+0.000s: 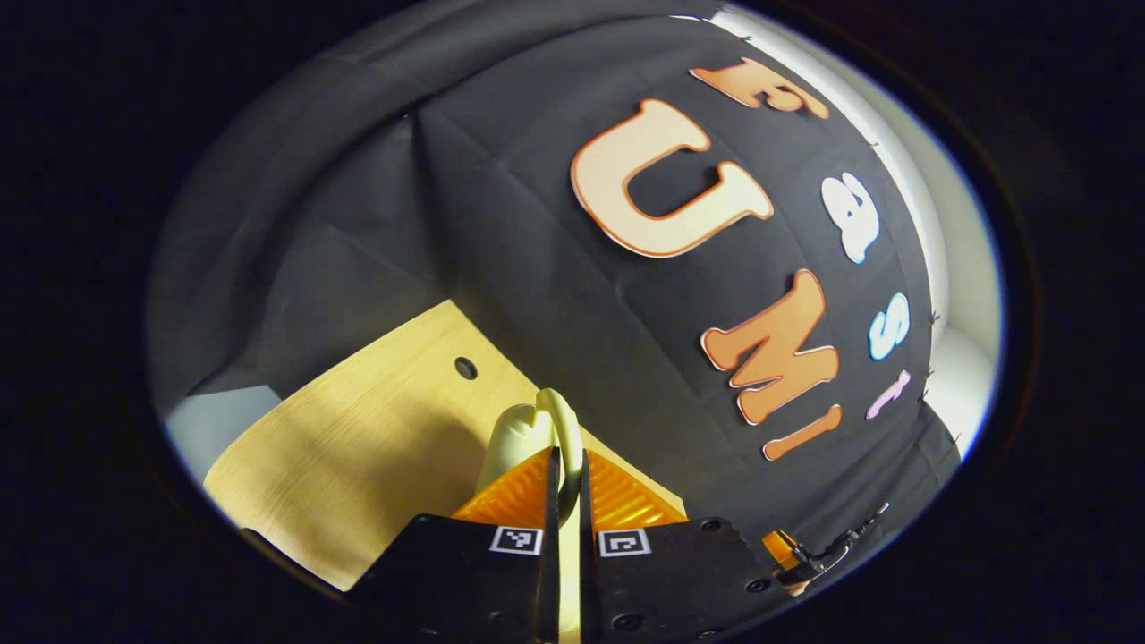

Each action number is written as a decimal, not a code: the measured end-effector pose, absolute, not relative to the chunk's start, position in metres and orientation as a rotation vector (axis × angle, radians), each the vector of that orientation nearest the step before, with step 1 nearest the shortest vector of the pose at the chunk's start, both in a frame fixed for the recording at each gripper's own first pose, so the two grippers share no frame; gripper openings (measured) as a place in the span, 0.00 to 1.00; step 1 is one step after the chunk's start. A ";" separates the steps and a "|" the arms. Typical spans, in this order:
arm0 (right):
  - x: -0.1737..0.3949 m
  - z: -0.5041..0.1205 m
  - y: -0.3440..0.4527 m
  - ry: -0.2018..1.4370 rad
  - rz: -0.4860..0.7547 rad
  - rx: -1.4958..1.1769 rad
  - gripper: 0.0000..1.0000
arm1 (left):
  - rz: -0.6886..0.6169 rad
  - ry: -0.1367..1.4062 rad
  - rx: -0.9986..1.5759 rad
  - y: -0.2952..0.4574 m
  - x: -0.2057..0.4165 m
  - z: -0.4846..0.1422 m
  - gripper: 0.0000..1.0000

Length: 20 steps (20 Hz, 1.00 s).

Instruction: First open the suitcase, pack the skin care products into it, and then close the suitcase.

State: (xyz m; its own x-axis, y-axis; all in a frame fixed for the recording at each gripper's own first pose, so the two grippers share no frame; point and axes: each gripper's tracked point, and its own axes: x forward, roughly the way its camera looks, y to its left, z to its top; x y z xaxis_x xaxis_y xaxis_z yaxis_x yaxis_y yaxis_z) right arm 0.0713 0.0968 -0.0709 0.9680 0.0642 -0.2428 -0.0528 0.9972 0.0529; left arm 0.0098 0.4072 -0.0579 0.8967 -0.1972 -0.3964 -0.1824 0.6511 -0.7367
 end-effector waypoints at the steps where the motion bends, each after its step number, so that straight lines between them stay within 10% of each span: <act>1: 0.072 -0.068 0.091 0.233 0.061 0.039 0.93 | -0.023 0.466 -0.851 0.393 0.011 -0.045 0.08; 20: 0.049 -0.091 0.028 0.237 0.083 0.130 0.94 | -0.273 0.543 -0.884 0.150 0.030 -0.013 0.09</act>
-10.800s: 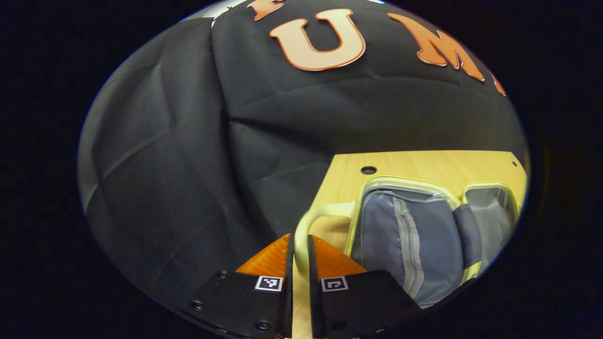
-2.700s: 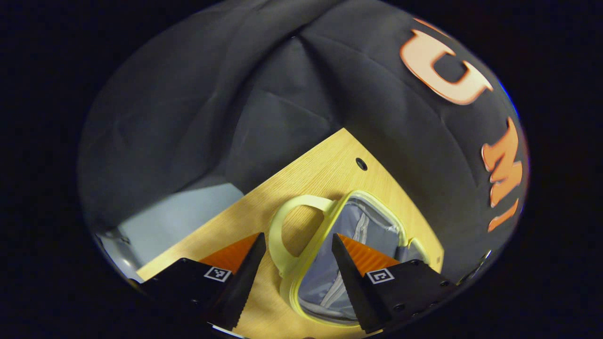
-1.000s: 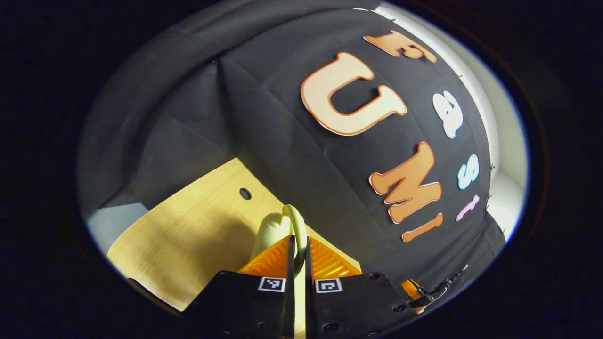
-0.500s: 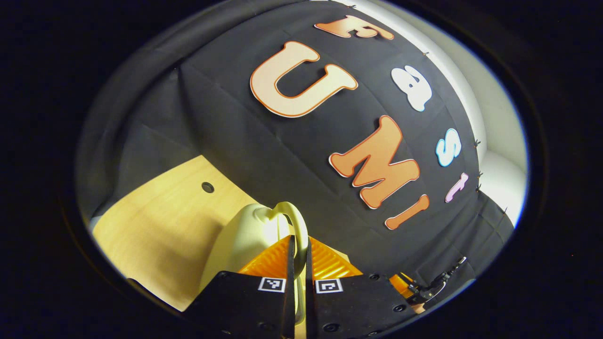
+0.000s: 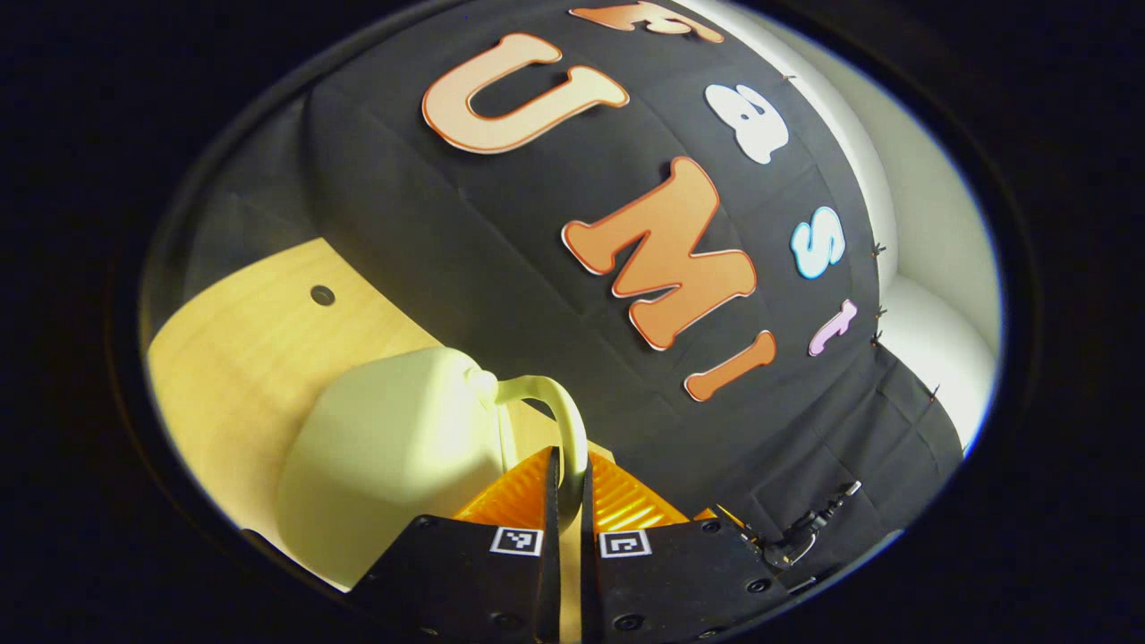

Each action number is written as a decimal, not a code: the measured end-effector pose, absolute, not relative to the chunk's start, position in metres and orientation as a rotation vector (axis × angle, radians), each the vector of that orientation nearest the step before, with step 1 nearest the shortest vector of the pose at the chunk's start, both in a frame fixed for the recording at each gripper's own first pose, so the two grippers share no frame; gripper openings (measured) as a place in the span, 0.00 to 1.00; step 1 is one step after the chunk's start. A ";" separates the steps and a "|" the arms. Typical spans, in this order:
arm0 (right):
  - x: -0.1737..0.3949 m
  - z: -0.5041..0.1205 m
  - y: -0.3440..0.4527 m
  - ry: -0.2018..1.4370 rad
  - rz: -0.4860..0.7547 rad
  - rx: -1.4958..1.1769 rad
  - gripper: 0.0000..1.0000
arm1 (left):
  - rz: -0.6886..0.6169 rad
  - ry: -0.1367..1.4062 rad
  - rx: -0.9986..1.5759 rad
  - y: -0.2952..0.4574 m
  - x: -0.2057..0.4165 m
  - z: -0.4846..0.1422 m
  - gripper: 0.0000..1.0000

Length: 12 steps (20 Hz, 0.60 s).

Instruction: First open the suitcase, pack the skin care products into it, and then close the suitcase.

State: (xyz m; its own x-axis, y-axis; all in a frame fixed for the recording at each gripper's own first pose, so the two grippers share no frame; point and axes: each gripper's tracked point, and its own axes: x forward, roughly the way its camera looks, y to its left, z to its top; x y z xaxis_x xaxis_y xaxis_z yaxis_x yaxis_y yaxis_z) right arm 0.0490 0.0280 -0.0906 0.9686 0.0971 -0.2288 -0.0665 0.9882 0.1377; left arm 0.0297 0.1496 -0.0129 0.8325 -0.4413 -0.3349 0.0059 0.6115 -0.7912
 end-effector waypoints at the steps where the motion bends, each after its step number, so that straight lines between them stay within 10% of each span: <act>1: 0.048 -0.096 0.026 0.249 0.085 0.143 0.93 | -0.296 0.560 -0.898 0.136 0.029 -0.018 0.09; 12: 0.037 -0.117 0.006 0.305 0.073 0.161 0.94 | -0.390 0.840 -0.725 -0.006 0.019 -0.108 0.09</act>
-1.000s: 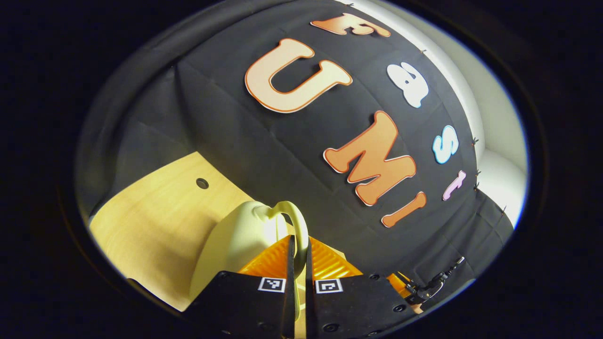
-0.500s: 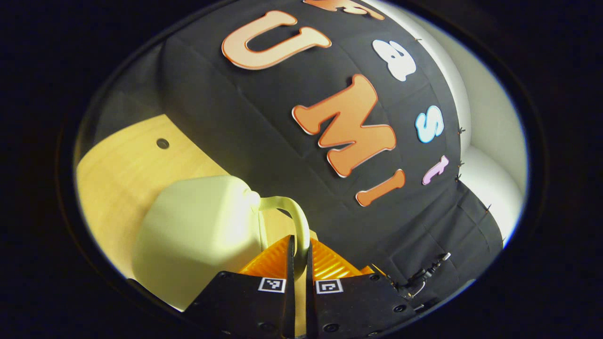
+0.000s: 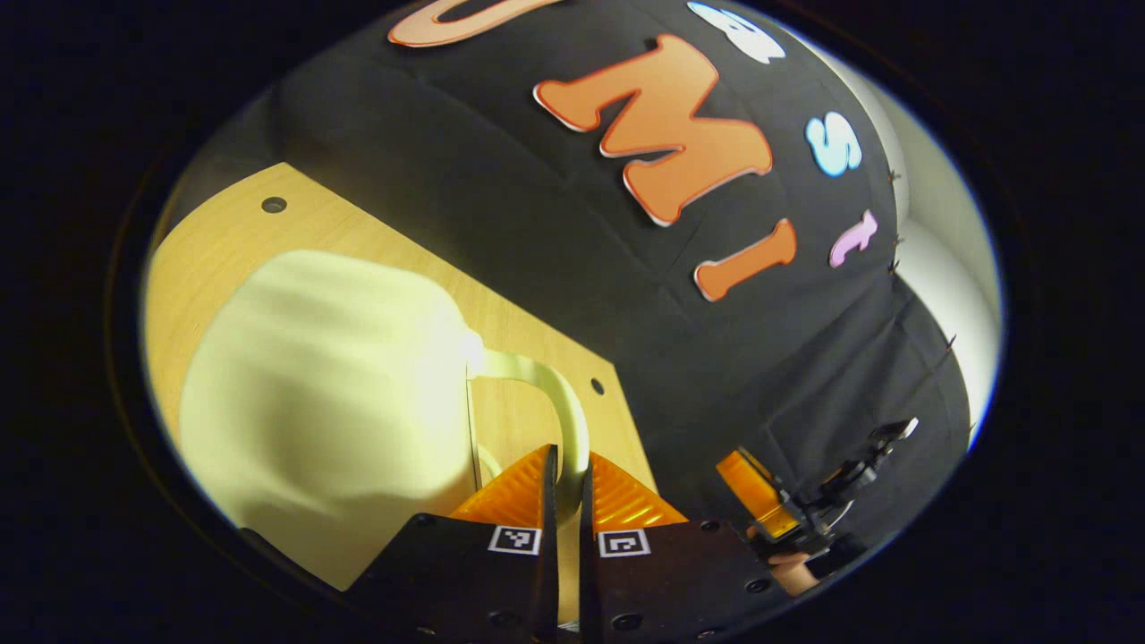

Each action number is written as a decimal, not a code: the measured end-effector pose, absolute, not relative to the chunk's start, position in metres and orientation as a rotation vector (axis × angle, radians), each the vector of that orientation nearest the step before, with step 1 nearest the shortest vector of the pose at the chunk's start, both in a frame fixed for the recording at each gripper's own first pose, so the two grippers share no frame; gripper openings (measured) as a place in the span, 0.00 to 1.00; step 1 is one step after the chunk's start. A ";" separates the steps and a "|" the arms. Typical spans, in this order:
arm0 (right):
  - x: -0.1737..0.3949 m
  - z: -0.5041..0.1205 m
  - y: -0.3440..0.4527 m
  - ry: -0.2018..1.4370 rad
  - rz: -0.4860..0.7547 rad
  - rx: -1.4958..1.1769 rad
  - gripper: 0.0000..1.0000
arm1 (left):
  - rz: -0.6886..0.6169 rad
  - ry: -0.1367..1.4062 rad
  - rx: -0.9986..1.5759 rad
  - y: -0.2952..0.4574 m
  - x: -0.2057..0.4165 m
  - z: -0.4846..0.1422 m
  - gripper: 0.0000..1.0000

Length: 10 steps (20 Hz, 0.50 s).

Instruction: First open the suitcase, pack the skin care products into it, and then close the suitcase.

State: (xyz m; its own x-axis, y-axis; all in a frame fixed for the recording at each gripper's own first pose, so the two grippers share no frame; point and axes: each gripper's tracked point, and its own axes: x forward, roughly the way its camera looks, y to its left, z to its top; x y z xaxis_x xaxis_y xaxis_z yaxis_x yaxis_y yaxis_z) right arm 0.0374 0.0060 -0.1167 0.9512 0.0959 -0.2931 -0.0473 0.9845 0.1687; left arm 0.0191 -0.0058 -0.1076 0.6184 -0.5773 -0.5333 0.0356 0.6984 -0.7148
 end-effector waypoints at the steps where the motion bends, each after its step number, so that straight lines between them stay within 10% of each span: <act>1: 0.037 -0.119 0.006 0.308 0.077 0.154 0.94 | -0.390 0.867 -0.672 -0.016 0.015 -0.117 0.09; 7: 0.033 -0.126 -0.001 0.317 0.087 0.142 0.94 | -0.433 1.001 -0.693 -0.065 -0.009 -0.139 0.28; 10: 0.032 -0.126 -0.009 0.316 0.091 0.140 0.93 | -0.381 0.979 -0.770 -0.073 -0.004 -0.133 0.65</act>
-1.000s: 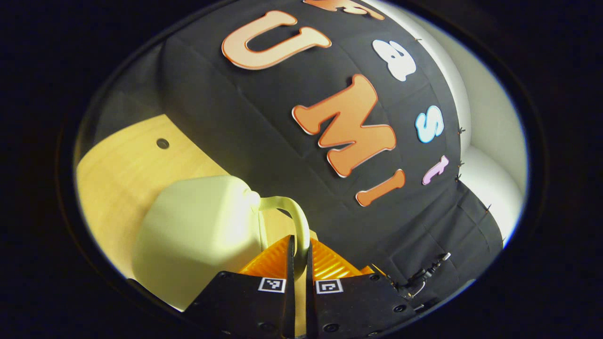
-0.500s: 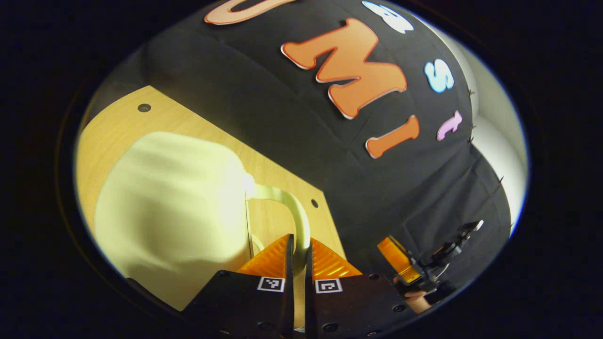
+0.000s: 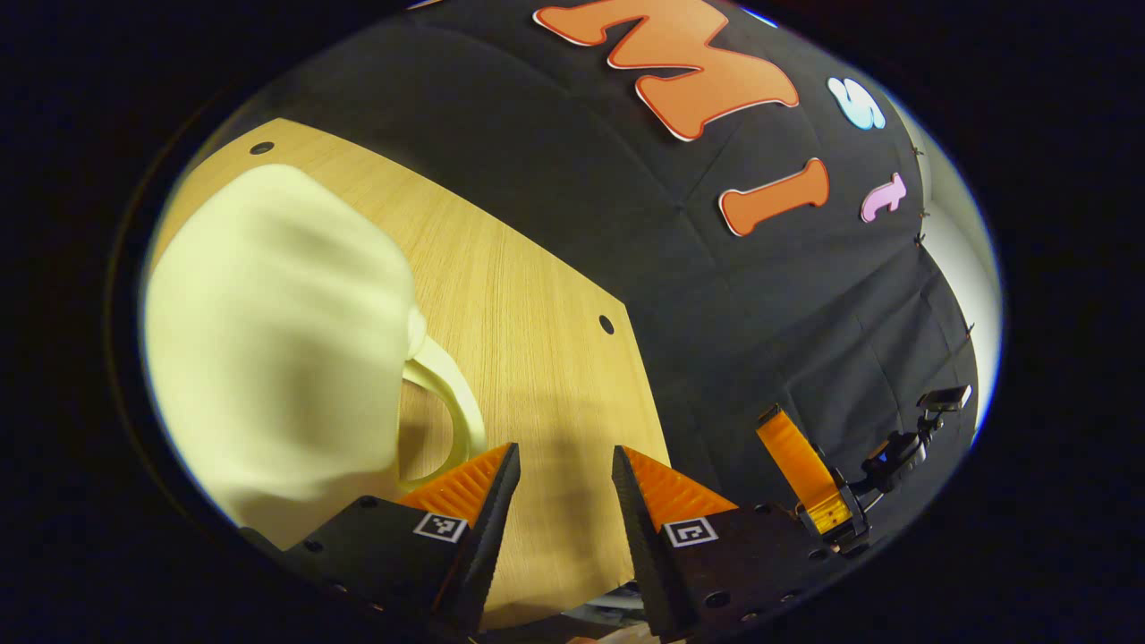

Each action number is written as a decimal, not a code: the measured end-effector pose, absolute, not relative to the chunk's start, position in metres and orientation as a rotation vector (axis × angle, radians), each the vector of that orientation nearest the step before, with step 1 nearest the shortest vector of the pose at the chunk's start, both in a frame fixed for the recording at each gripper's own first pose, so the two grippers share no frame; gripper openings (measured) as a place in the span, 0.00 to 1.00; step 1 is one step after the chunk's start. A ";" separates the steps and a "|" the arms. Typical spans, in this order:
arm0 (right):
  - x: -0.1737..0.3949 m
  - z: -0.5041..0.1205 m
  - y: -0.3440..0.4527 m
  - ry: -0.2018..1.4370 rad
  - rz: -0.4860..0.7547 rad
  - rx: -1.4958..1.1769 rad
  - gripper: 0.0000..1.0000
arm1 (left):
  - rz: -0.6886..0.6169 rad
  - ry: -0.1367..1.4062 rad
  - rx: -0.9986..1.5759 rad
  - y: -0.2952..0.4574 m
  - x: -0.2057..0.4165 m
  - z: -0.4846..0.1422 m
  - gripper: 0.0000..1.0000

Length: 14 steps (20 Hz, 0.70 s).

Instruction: First open the suitcase, pack the skin care products into it, and then close the suitcase.

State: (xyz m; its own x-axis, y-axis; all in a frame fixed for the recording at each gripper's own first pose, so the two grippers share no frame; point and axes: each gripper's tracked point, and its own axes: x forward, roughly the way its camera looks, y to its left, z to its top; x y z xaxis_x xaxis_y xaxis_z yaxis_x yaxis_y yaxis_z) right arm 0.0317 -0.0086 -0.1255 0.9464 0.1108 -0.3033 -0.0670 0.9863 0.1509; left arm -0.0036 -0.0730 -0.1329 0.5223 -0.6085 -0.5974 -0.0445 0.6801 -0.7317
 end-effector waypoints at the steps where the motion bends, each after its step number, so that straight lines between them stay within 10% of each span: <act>1: 0.031 -0.125 -0.011 0.313 0.095 0.141 0.94 | -0.366 0.960 -0.753 -0.070 0.000 -0.130 0.66; 7: 0.034 -0.105 -0.025 0.247 0.082 0.129 0.94 | -0.275 0.752 -0.526 -0.063 0.019 -0.081 0.95; 14: 0.023 -0.094 -0.014 0.175 0.121 0.075 0.93 | -0.085 0.478 -0.228 -0.038 0.028 -0.014 0.95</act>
State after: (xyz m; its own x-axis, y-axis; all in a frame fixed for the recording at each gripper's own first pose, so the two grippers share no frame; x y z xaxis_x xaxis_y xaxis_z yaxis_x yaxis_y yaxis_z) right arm 0.0231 -0.0140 -0.0943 0.9775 0.1268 -0.1685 -0.1137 0.9899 0.0850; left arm 0.0281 -0.0382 -0.0142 0.8852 -0.1342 -0.4455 0.0278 0.9711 -0.2372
